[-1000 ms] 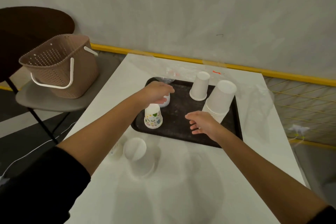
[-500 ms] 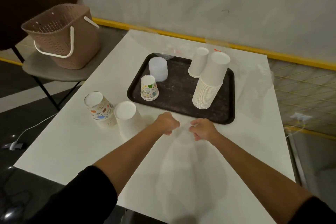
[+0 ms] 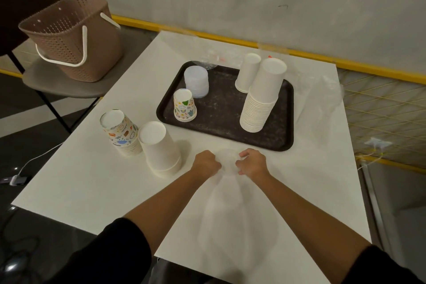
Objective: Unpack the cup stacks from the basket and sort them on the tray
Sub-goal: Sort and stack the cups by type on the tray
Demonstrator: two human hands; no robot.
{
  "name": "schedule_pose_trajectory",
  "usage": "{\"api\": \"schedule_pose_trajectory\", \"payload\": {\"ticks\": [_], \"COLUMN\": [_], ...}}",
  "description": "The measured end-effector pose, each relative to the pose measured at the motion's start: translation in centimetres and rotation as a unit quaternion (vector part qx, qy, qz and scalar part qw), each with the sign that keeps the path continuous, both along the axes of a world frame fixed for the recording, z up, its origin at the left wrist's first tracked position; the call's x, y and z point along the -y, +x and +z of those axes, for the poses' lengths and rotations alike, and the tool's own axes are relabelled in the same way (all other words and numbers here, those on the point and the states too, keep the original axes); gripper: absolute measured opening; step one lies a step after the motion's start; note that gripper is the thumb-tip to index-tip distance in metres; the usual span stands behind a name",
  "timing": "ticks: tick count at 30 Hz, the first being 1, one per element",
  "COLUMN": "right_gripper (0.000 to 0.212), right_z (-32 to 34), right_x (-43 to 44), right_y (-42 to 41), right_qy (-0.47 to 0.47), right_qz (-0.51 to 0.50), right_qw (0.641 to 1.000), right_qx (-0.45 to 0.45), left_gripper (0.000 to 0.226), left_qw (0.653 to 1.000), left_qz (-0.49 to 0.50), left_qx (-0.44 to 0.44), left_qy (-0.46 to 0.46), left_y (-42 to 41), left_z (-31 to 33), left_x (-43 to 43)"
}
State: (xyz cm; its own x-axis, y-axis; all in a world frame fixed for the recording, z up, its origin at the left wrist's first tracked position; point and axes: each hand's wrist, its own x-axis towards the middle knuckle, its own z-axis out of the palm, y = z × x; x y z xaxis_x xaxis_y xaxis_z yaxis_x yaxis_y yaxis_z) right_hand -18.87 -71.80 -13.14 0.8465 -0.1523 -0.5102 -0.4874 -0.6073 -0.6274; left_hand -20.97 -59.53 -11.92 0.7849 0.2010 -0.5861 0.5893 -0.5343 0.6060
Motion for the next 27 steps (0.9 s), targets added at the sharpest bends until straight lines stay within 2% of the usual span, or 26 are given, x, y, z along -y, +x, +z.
{"api": "schedule_pose_trajectory", "payload": {"ticks": [6, 9, 13, 16, 19, 23, 27], "right_gripper": [0.028, 0.028, 0.025, 0.024, 0.024, 0.023, 0.025], "right_z": [1.1, 2.6, 5.8, 8.8, 11.6, 14.4, 15.8], "right_x": [-0.2, -0.3, -1.1, -2.1, -3.3, -5.5, -7.6], "right_y": [-0.3, 0.0, 1.0, 2.0, 3.3, 5.4, 7.6], "right_qy": [0.045, 0.07, 0.093, 0.126, 0.149, 0.154, 0.148], "right_qz": [-0.03, -0.028, -0.021, -0.034, -0.034, -0.024, -0.012], "right_qw": [0.998, 0.994, 0.985, 0.974, 0.959, 0.947, 0.946], "right_qx": [0.041, 0.075, 0.142, 0.187, 0.239, 0.282, 0.288], "left_gripper": [0.035, 0.032, 0.027, 0.021, 0.028, 0.033, 0.031], "left_qw": [0.996, 0.994, 0.993, 0.98, 0.967, 0.96, 0.96], "left_qz": [0.068, 0.081, 0.049, -0.002, -0.012, -0.01, 0.015], "left_qx": [0.016, 0.045, 0.107, 0.197, 0.253, 0.279, 0.279], "left_qy": [-0.061, -0.056, -0.033, 0.015, 0.035, 0.017, -0.016], "left_y": [0.1, 0.4, 1.4, 2.4, 3.6, 5.6, 7.9], "left_z": [1.0, 2.2, 5.4, 8.8, 12.3, 15.5, 16.4], "left_x": [-0.1, -0.5, -1.6, -2.8, -4.3, -6.8, -9.4]}}
